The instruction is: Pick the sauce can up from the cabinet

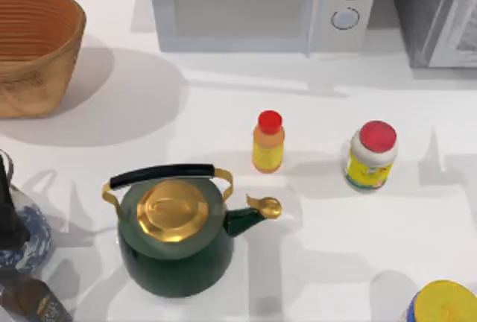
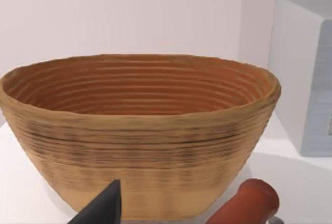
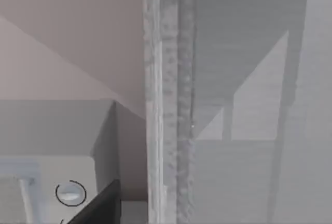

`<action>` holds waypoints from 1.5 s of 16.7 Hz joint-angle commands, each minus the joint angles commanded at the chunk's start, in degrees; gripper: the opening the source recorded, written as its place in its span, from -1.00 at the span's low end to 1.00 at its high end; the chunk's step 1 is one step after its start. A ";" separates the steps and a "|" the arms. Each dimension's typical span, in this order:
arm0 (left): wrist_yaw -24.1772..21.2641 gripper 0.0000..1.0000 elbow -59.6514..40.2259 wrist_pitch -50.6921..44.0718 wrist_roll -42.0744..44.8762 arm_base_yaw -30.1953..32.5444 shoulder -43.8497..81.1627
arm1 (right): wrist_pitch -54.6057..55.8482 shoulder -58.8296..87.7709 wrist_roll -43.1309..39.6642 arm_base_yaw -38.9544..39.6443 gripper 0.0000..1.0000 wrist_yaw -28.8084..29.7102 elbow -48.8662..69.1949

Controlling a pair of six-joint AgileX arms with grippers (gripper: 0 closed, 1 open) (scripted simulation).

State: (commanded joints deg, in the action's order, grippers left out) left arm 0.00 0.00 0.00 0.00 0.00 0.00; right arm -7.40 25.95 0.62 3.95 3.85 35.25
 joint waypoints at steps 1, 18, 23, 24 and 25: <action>0.00 1.00 0.00 0.00 0.00 0.00 0.00 | -1.01 3.80 0.13 0.57 1.00 0.60 5.25; 0.00 1.00 0.00 0.00 0.00 0.00 0.00 | -16.52 50.10 0.28 6.63 1.00 7.42 64.55; 0.00 1.00 0.00 0.00 0.00 0.00 0.00 | -16.31 50.87 0.27 6.65 1.00 7.44 65.25; 0.00 1.00 0.00 0.00 0.00 0.00 0.00 | -16.21 52.23 0.24 6.94 1.00 7.58 66.62; 0.00 1.00 0.00 0.00 0.00 0.00 0.00 | -16.11 54.07 0.22 7.29 1.00 7.81 68.52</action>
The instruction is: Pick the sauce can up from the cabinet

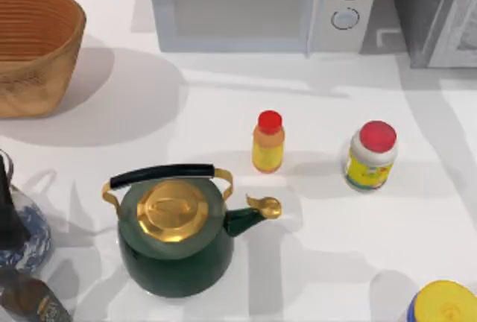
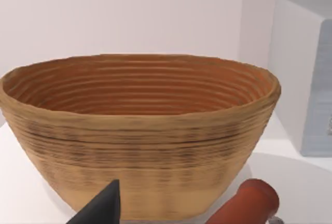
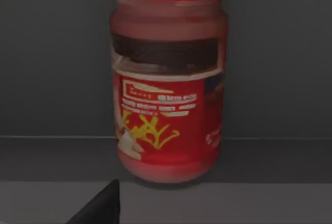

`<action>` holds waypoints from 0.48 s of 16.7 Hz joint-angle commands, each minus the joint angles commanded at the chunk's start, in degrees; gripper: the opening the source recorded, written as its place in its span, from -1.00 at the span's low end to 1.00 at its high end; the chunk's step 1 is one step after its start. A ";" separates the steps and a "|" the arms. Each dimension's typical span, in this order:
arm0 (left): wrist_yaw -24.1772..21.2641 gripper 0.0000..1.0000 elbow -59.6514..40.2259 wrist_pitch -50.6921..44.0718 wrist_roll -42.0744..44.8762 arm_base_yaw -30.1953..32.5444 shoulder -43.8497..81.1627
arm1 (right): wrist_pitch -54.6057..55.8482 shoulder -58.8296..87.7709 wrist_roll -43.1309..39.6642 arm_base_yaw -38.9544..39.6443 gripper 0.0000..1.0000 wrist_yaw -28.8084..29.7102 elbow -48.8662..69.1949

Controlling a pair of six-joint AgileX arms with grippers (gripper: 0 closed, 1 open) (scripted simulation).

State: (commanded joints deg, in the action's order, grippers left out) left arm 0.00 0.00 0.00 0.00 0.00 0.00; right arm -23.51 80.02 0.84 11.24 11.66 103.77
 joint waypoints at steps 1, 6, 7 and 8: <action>0.00 1.00 0.00 0.00 0.00 0.00 0.00 | 0.09 2.22 0.00 0.36 1.00 0.33 2.27; 0.00 1.00 0.00 0.00 0.00 0.00 0.00 | 0.48 14.93 0.31 1.83 1.00 2.65 14.04; 0.00 1.00 0.00 0.00 0.00 0.00 0.00 | 0.54 16.85 0.36 2.03 1.00 3.02 15.69; 0.00 1.00 0.00 0.00 0.00 0.00 0.00 | 0.59 18.21 0.39 2.18 1.00 3.30 16.93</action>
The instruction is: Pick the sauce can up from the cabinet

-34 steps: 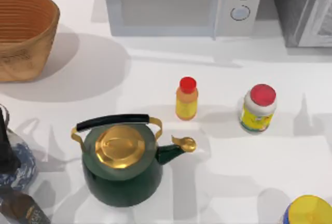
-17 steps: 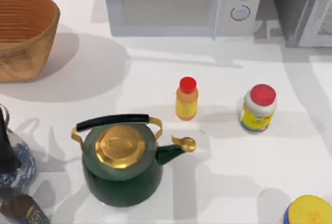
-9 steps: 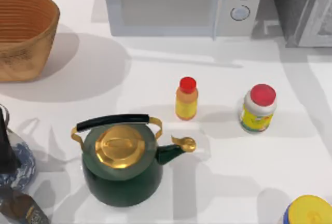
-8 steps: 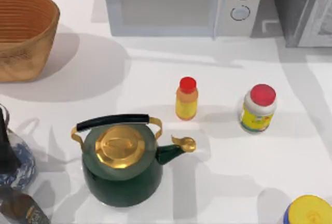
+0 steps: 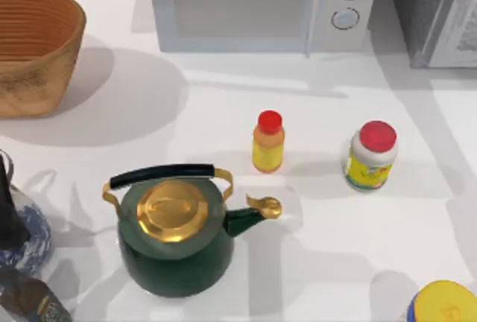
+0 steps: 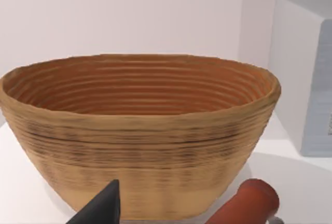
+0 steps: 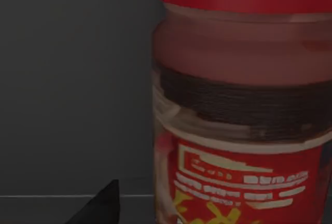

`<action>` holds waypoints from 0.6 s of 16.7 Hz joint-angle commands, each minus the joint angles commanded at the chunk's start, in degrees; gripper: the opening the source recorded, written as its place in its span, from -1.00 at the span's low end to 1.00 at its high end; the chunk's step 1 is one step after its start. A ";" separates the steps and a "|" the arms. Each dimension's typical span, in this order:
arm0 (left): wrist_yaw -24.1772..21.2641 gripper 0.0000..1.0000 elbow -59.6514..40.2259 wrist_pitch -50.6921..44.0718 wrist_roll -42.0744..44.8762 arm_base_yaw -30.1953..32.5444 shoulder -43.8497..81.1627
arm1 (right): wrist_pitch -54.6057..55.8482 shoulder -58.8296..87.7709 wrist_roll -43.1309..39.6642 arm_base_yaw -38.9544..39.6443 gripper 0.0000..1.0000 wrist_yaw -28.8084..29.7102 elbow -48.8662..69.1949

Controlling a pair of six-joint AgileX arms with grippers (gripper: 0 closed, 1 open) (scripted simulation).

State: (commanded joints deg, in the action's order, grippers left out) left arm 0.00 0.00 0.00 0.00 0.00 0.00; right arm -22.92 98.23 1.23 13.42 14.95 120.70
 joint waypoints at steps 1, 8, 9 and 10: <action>0.00 1.00 0.00 0.00 0.00 0.00 0.00 | 0.04 0.76 0.02 0.09 1.00 0.16 0.74; 0.00 1.00 0.00 0.00 0.00 0.00 0.00 | -0.53 2.39 0.03 -0.28 1.00 -0.10 2.76; 0.00 1.00 0.00 0.00 0.00 0.00 0.00 | -1.05 3.70 0.02 -0.38 1.00 -0.22 4.66; 0.00 1.00 0.00 0.00 0.00 0.00 0.00 | -1.70 5.29 0.01 -0.51 1.00 -0.36 6.96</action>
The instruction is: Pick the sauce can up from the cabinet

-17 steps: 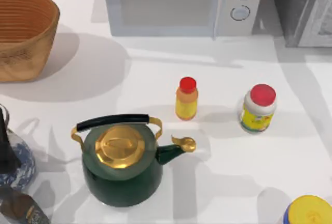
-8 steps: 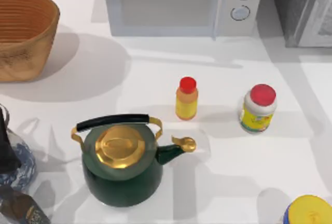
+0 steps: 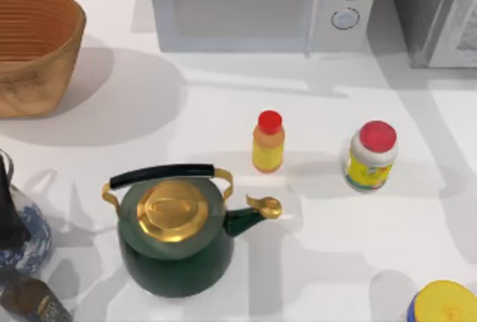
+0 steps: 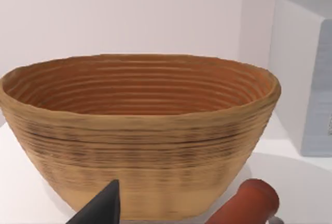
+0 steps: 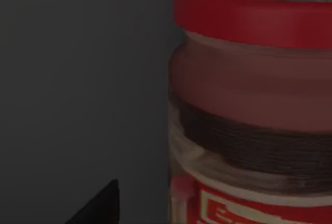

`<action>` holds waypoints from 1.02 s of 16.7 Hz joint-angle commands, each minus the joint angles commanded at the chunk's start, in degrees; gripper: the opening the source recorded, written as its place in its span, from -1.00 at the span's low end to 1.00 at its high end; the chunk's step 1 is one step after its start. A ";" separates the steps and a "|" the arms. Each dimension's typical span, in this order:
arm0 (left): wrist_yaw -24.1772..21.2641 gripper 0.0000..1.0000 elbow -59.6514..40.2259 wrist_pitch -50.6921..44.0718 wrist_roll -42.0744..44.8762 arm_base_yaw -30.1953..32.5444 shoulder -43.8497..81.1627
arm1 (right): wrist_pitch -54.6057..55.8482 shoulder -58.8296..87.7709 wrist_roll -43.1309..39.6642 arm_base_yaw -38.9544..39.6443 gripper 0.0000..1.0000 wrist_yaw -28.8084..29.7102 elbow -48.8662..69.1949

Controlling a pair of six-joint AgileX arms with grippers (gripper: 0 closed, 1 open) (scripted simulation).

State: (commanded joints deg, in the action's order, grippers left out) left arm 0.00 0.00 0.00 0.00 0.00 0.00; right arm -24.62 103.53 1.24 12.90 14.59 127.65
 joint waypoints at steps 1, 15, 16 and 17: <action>0.00 1.00 0.00 0.00 0.00 0.00 0.00 | -0.74 1.78 -0.01 -0.17 1.00 -0.16 2.57; 0.00 1.00 0.00 0.00 0.00 0.00 0.00 | -6.04 14.12 -0.10 -1.67 0.70 -1.46 20.27; 0.00 1.00 0.00 0.00 0.00 0.00 0.00 | -6.04 14.12 -0.10 -1.67 0.55 -1.46 20.27; 0.00 1.00 0.00 0.00 0.00 0.00 0.00 | -6.04 14.12 -0.10 -1.67 0.40 -1.46 20.27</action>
State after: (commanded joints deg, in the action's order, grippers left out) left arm 0.00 0.00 0.00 0.00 0.00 0.00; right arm -30.66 117.64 1.14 11.23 13.14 147.93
